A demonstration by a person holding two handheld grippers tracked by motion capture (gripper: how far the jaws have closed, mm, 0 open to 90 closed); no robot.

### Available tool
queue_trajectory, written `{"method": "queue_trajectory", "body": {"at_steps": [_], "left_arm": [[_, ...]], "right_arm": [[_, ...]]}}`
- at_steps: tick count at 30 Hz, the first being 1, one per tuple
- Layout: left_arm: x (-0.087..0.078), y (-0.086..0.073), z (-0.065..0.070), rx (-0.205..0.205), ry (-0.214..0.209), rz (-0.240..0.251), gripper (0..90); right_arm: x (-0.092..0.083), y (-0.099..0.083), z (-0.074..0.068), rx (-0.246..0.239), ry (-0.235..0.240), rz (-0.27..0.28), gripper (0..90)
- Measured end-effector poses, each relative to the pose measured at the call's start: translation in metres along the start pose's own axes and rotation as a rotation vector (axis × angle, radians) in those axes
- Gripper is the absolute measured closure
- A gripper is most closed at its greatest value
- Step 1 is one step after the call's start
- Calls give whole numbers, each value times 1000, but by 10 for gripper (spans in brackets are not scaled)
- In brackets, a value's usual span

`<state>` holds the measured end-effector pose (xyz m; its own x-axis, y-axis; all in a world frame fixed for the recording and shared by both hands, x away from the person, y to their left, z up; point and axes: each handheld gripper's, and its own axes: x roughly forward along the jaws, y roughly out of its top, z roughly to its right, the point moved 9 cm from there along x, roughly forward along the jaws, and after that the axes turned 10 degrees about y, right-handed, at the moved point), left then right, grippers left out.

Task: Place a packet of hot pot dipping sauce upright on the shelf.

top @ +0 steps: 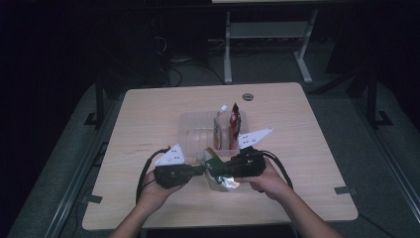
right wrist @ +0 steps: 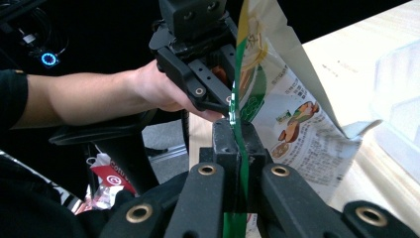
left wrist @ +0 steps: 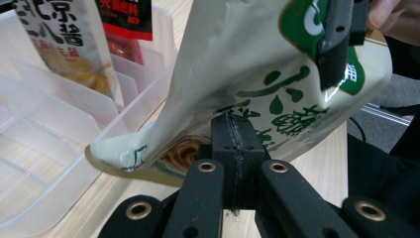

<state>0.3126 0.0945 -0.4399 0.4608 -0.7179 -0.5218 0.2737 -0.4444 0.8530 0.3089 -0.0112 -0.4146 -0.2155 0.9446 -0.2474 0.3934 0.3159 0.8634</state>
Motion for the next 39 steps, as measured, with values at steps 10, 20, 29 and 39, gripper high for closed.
{"method": "queue_trajectory", "body": {"at_steps": [10, 20, 29, 39], "left_arm": [[-14, -13, 0, -12, -46, -30, 787], [-27, -31, -15, -23, -12, -71, 633], [-27, -42, -31, -68, 15, -98, 525], [-19, -57, -36, -79, 29, -180, 354]], "right_arm": [[-13, 14, 6, -12, -41, 53, 900], [-20, 41, 17, -32, -82, 119, 900], [-24, 71, 39, -36, -137, 150, 900], [-23, 98, 64, -34, -198, 167, 900]]}}
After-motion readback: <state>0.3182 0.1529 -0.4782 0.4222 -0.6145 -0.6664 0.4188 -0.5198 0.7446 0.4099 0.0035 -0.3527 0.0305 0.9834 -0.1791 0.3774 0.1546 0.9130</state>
